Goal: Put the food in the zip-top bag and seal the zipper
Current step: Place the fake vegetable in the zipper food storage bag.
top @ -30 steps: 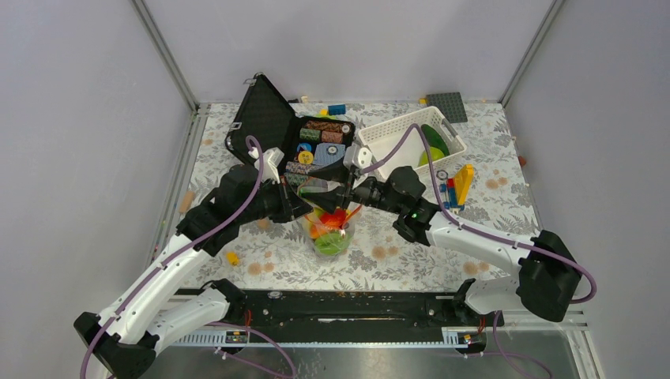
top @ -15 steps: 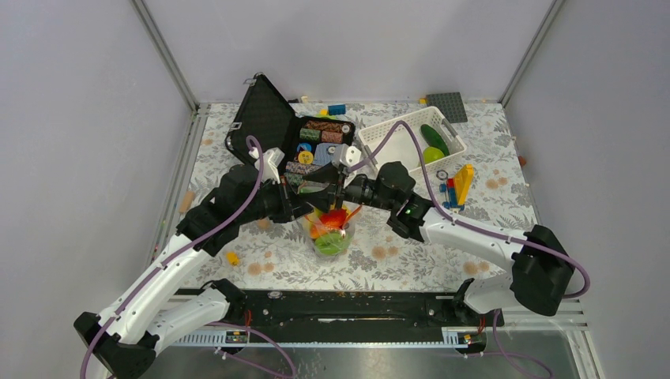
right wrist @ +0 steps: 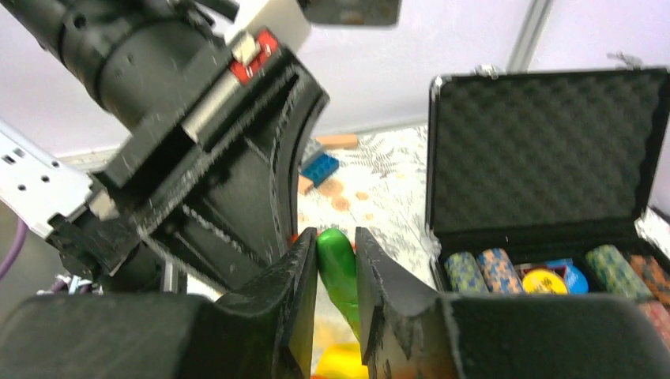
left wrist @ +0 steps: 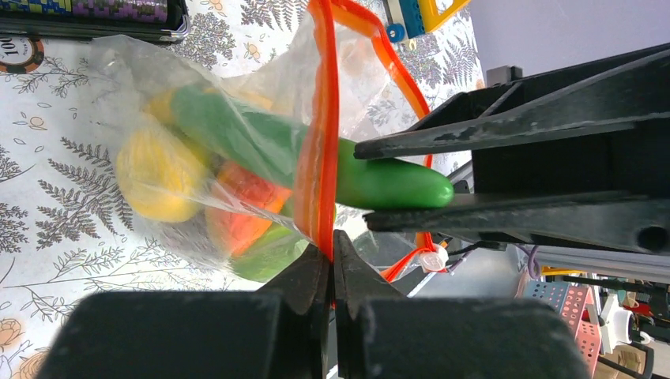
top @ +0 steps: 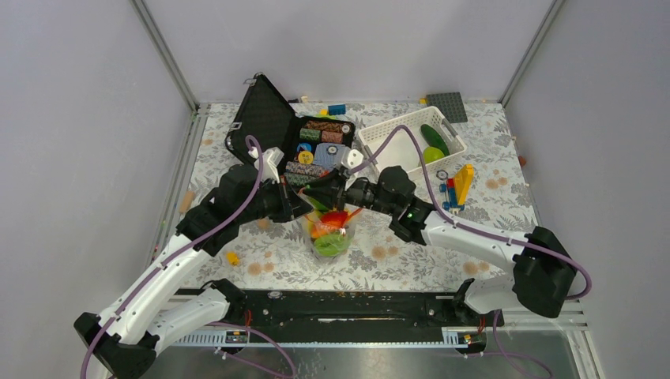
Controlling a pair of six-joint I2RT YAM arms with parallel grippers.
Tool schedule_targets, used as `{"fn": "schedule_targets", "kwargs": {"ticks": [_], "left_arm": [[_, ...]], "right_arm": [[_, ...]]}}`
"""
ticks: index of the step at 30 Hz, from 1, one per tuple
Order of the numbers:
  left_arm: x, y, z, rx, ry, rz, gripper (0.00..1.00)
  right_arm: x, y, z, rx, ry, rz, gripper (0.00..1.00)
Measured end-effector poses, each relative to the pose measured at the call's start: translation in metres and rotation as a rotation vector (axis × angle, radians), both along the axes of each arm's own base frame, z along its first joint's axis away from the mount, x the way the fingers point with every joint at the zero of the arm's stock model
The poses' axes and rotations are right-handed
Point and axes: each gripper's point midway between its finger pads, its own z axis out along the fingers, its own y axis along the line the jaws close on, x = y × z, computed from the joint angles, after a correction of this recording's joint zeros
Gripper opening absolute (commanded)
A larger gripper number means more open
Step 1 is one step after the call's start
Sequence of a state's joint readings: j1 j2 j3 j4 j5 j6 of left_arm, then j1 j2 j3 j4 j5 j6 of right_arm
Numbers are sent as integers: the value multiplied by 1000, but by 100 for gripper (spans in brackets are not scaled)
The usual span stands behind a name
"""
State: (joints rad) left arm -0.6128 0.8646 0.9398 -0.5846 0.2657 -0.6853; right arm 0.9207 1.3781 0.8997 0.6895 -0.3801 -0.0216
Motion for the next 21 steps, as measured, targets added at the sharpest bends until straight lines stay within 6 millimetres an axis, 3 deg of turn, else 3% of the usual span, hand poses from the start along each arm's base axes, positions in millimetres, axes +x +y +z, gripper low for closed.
{"fn": "schedule_targets", "kwargs": {"ticks": [7,16,21], "left_arm": [[0,0,0,0,0,1,0],[-2,2,0,1,1,0,0],[-3,3,3,-2,-10,-1,0]], "right_arm": [[-6,-27,-20,-30,47,-73,13],[-10,-37,-57,-106,209,-114,13],[-11,-54,-69,-160,301,-184,14]]}}
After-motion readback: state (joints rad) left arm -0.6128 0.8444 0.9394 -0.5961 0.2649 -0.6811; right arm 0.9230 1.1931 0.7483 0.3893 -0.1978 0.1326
